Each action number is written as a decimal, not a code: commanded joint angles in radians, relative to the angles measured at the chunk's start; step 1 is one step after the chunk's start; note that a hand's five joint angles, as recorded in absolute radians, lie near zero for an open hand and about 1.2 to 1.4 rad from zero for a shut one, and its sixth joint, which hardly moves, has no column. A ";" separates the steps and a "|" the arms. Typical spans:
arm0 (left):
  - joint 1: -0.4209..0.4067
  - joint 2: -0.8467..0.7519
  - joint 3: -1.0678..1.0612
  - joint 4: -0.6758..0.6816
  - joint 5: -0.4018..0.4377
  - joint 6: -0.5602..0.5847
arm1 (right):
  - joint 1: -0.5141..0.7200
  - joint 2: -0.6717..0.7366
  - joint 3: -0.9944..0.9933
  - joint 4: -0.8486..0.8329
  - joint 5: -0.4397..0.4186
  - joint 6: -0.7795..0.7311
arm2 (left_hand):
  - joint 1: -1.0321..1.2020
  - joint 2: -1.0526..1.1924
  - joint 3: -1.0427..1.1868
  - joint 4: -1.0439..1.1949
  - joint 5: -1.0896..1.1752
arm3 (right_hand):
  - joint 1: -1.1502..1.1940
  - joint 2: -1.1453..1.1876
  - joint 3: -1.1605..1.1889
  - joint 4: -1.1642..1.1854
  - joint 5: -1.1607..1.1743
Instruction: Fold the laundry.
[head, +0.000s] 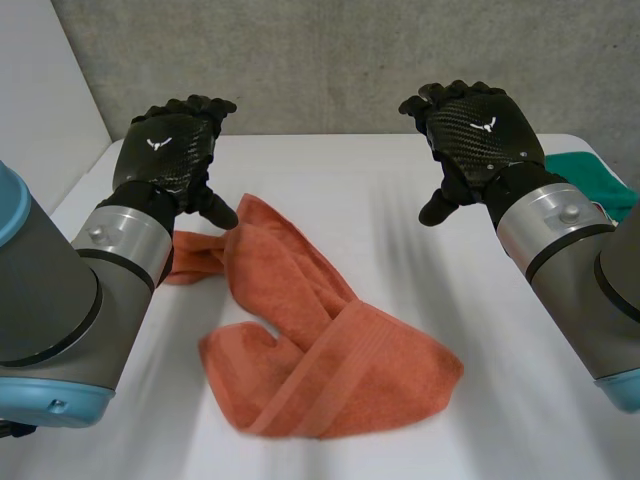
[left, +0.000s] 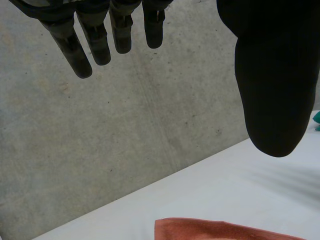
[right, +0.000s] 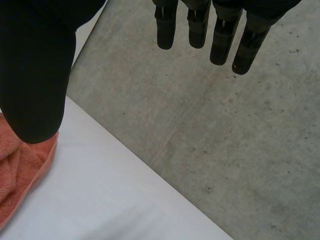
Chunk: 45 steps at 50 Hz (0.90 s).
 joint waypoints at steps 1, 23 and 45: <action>0.009 -0.003 -0.006 0.010 -0.001 -0.002 | 0.003 -0.001 0.007 0.007 -0.014 -0.008 | 0.020 0.010 0.002 0.011 -0.009 | -0.025 -0.041 -0.037 -0.055 -0.064; 0.009 0.000 -0.011 0.010 -0.001 -0.002 | 0.002 0.001 0.007 0.007 -0.016 -0.007 | 0.214 0.203 0.196 0.205 0.184 | 0.293 0.276 0.280 0.262 0.253; 0.050 -0.003 0.008 0.010 -0.001 0.053 | 0.241 0.114 0.019 0.354 -0.189 -0.389 | -0.019 -0.029 -0.036 -0.028 -0.048 | -0.025 -0.041 -0.037 -0.055 -0.064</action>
